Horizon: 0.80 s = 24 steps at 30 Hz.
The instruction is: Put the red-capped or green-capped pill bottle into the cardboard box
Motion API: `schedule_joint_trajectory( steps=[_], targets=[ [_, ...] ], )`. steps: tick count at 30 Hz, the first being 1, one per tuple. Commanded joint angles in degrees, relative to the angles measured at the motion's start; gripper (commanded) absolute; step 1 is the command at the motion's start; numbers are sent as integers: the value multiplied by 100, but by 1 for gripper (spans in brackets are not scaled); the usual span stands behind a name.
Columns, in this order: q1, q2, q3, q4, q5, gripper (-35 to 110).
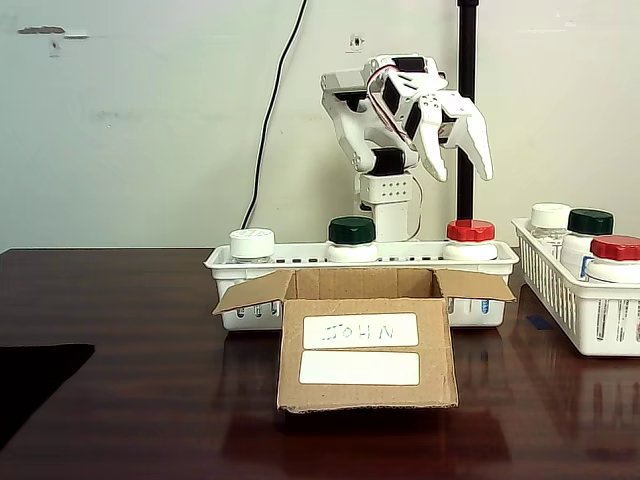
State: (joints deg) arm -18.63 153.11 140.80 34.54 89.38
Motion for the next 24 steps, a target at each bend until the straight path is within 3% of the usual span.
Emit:
schedule_joint_trajectory(
  steps=[1, 15, 24],
  targets=[
    [114, 114, 26, -123, 167, 50],
    [114, -220, 404, -844, 299, 50],
    [264, -1063, 483, -1819, 422, 51]
  ],
)
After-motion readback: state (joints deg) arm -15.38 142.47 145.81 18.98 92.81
